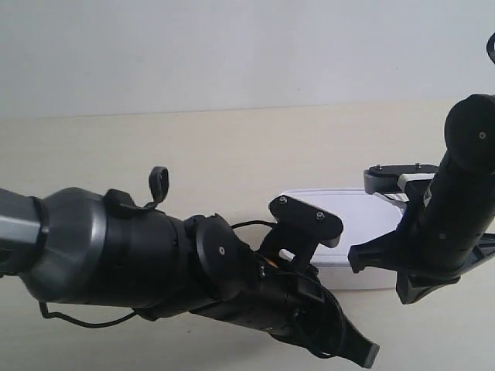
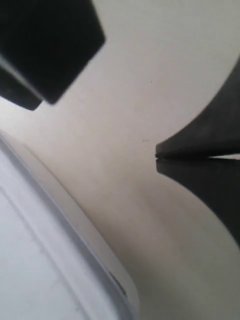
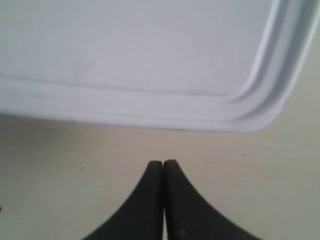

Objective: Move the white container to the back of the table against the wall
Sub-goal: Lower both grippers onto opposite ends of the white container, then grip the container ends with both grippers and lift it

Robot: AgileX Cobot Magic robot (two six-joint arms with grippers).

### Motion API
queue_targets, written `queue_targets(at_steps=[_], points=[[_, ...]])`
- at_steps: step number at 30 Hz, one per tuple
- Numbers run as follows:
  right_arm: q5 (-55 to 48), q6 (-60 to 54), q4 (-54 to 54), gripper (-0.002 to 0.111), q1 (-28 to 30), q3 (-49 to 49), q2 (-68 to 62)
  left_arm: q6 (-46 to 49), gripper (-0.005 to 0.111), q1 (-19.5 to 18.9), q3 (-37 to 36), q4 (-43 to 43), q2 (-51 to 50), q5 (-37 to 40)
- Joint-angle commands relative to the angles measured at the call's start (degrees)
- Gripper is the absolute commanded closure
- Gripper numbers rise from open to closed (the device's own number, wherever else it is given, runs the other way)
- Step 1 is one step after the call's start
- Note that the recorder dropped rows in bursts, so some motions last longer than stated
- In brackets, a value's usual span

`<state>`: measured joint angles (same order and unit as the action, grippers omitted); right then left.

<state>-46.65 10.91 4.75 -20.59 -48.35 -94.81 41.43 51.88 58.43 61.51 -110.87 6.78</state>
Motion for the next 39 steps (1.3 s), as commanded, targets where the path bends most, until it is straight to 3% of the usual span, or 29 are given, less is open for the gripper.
queue_targets(at_steps=[1,22,34,39], points=[[1.56,0.24,-0.59,0.108,-0.11,0.13,-0.05,0.03,0.107,0.2,1.87,0.52,-2.05,-0.34],[5.52,0.24,-0.93,0.108,-0.11,0.13,-1.98,1.03,0.107,-0.03,2.86,0.13,-3.12,-7.11],[14.64,2.11,-3.24,0.108,-0.11,0.13,-5.19,3.8,0.107,-6.5,3.0,0.13,-3.22,-6.78],[16.92,2.23,-3.36,0.108,-0.11,0.01,-5.8,4.23,0.107,-6.97,3.0,-1.22,-4.33,-9.03]])
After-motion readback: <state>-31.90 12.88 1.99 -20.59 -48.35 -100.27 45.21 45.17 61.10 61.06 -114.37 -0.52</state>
